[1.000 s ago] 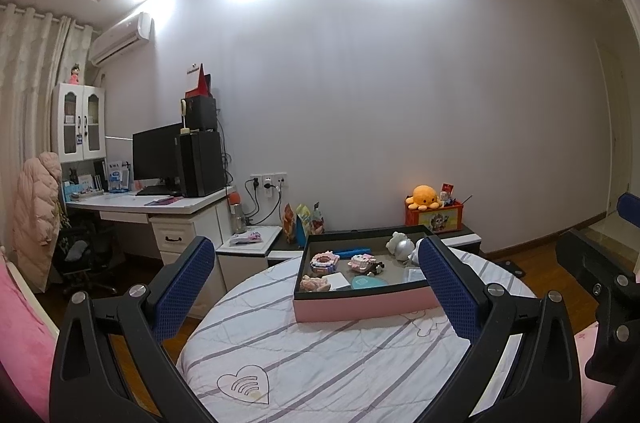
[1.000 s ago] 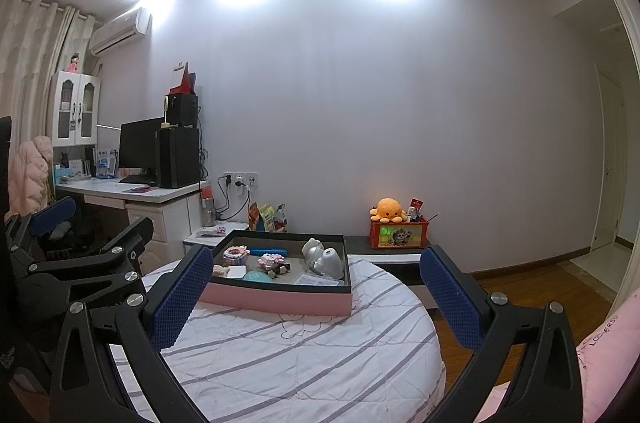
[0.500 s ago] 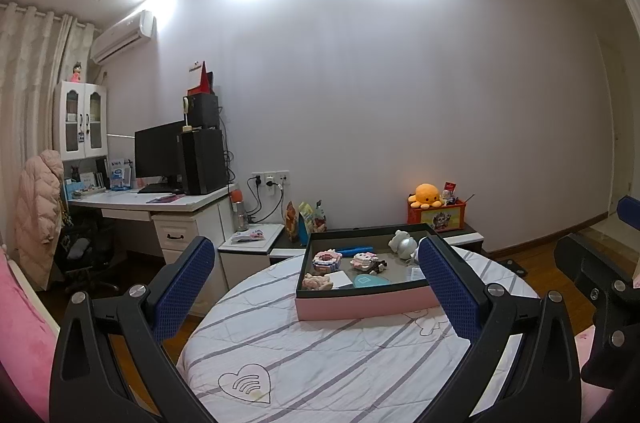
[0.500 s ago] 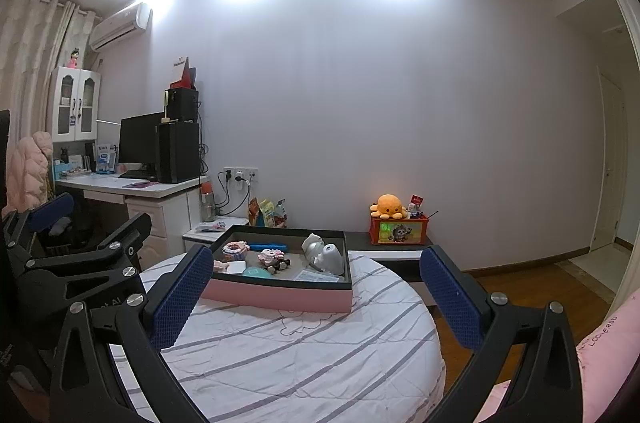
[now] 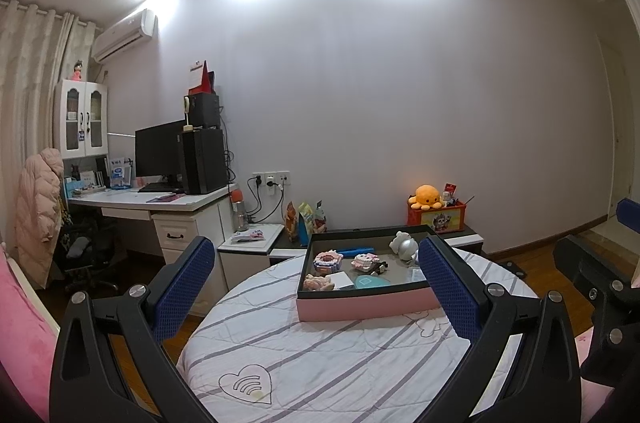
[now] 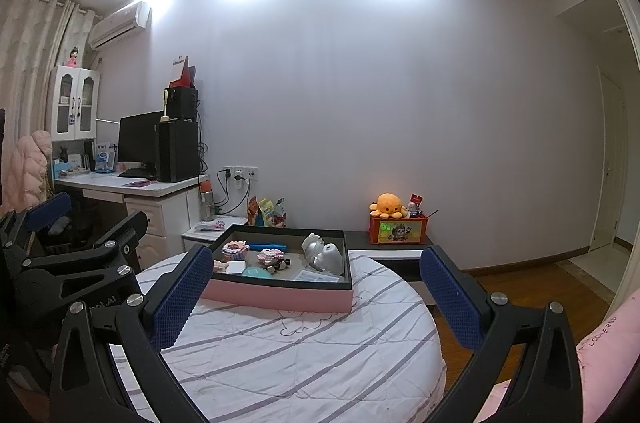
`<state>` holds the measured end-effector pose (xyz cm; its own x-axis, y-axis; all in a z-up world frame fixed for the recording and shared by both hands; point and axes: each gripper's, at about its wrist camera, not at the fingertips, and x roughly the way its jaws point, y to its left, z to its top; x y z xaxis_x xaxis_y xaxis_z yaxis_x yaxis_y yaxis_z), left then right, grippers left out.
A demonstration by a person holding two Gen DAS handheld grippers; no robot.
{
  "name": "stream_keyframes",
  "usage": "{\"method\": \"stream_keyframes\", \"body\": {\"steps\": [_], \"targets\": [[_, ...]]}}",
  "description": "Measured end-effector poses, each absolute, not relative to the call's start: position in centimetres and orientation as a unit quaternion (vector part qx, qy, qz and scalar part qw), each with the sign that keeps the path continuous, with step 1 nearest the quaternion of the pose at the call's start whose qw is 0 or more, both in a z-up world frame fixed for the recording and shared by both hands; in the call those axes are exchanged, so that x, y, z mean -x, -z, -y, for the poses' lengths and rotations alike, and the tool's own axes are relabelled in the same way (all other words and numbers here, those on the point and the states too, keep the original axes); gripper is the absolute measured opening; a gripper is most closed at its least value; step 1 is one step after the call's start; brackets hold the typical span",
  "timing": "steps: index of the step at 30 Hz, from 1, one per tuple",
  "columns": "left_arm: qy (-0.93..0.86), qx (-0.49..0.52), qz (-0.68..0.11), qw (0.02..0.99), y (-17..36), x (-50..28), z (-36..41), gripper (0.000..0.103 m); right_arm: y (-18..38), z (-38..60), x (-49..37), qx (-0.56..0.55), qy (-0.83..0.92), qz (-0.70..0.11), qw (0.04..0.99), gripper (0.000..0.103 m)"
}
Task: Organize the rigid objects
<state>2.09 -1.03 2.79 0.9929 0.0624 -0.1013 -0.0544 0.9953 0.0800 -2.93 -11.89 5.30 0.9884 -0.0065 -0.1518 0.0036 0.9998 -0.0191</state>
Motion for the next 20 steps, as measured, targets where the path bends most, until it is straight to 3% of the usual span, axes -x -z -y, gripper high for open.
{"method": "stream_keyframes", "body": {"steps": [20], "targets": [[-0.035, -0.045, -0.064, 0.996, -2.95, -2.48, 0.97, 0.103, -4.94, 11.76, 2.16, 0.015, 0.006, -0.095, 0.995, 0.103]]}}
